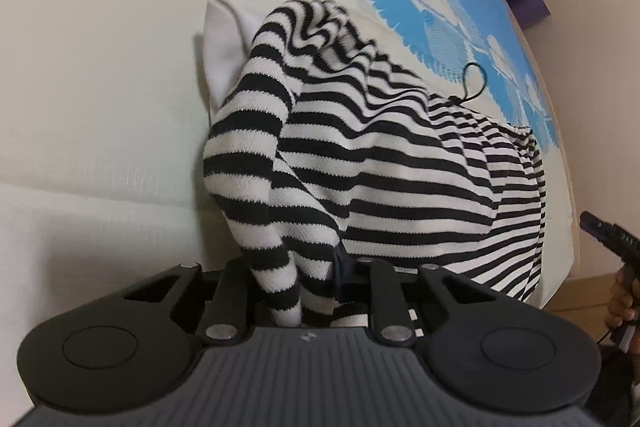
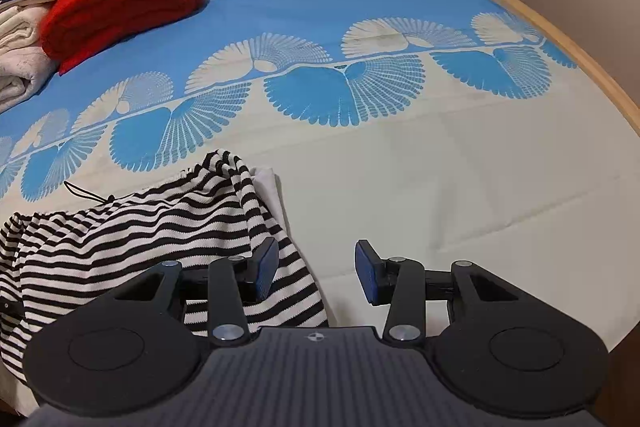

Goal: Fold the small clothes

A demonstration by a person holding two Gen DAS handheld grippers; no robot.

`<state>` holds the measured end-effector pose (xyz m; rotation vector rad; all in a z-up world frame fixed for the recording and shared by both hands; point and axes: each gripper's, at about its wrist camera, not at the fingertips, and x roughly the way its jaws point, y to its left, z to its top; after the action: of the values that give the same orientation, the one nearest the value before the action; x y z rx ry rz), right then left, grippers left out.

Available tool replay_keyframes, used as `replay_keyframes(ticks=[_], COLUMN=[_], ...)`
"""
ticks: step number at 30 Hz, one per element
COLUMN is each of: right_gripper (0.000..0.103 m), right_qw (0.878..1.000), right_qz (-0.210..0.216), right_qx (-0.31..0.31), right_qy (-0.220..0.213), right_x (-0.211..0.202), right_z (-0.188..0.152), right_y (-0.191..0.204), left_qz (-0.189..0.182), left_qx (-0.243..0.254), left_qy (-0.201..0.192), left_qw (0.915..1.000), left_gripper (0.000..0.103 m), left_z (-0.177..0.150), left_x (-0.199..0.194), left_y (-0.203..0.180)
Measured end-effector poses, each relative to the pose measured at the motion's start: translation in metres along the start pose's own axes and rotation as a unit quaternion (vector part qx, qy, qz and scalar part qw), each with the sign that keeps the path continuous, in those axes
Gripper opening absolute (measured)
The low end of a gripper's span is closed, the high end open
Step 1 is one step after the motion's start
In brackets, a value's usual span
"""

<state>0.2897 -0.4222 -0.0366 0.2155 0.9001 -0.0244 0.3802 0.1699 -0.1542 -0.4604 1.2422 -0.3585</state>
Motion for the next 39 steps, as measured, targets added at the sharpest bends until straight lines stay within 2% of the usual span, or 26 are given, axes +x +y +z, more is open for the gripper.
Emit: replay_keyframes(ticks=[5,8,13,19,21,22,24,25,26,29,32,34,35,36,38,39], right_gripper=[0.044,0.044,0.044,0.044,0.044,0.044,0.044,0.044,0.044,0.044,0.044,0.044,0.044,0.044,0.044,0.044], right_qw=[1.000,1.000,1.000,1.000,1.000,1.000,1.000,1.000,1.000,1.000,1.000,1.000,1.000,1.000,1.000,1.000], right_qz=[0.001,0.006,0.016,0.018,0.020,0.019,0.014,0.012,0.012,0.014,0.012,0.009,0.009,0.008,0.007,0.006], right_qx=[0.015,0.019,0.011,0.012,0.012,0.010,0.006,0.006,0.007,0.010,0.002,-0.003,-0.005,-0.006,-0.007,-0.008], right_qy=[-0.003,-0.006,-0.008,-0.009,-0.007,-0.007,-0.009,-0.008,-0.006,-0.005,-0.006,-0.005,-0.004,-0.004,-0.005,-0.006], right_x=[-0.001,-0.002,-0.005,-0.009,-0.009,-0.010,-0.012,-0.013,-0.013,-0.013,-0.012,-0.011,-0.010,-0.009,-0.007,-0.007], right_z=[0.000,-0.001,-0.004,-0.005,-0.005,-0.005,-0.006,-0.006,-0.006,-0.005,-0.004,-0.004,-0.003,-0.003,-0.001,0.000], right_y=[0.006,0.012,0.020,0.012,0.006,0.004,-0.001,-0.004,-0.008,-0.017,-0.020,-0.020,-0.020,-0.020,-0.019,-0.018], left_qz=[0.003,0.039,0.082,0.062,0.078,0.091,0.118,0.125,0.132,0.128,0.089,0.064,0.049,0.036,0.016,0.018], left_qx=[-0.020,-0.022,0.005,-0.009,-0.012,-0.014,-0.021,-0.024,-0.028,-0.033,-0.056,-0.030,-0.028,-0.028,-0.030,-0.027], left_qy=[-0.042,-0.063,-0.057,-0.059,-0.044,-0.038,-0.022,-0.015,-0.006,0.006,0.018,0.004,0.004,0.005,0.014,0.017], left_qw=[0.9989,0.9970,0.9950,0.9963,0.9959,0.9950,0.9925,0.9917,0.9908,0.9912,0.9943,0.9975,0.9984,0.9989,0.9993,0.9993], left_gripper=[0.013,0.012,0.012,0.012,0.015,0.021,0.043,0.062,0.075,0.078,0.078,0.077,0.069,0.053,0.030,0.025], left_z=[-0.002,-0.005,-0.013,-0.008,-0.003,-0.002,0.001,0.002,0.002,-0.003,-0.016,-0.017,-0.015,-0.014,-0.010,-0.009], left_x=[-0.031,-0.056,-0.070,-0.070,-0.062,-0.058,-0.050,-0.047,-0.044,-0.038,-0.027,-0.026,-0.025,-0.022,-0.014,-0.010], left_y=[0.000,-0.001,-0.015,-0.029,-0.034,-0.034,-0.030,-0.026,-0.020,0.003,0.030,0.029,0.029,0.028,0.025,0.022])
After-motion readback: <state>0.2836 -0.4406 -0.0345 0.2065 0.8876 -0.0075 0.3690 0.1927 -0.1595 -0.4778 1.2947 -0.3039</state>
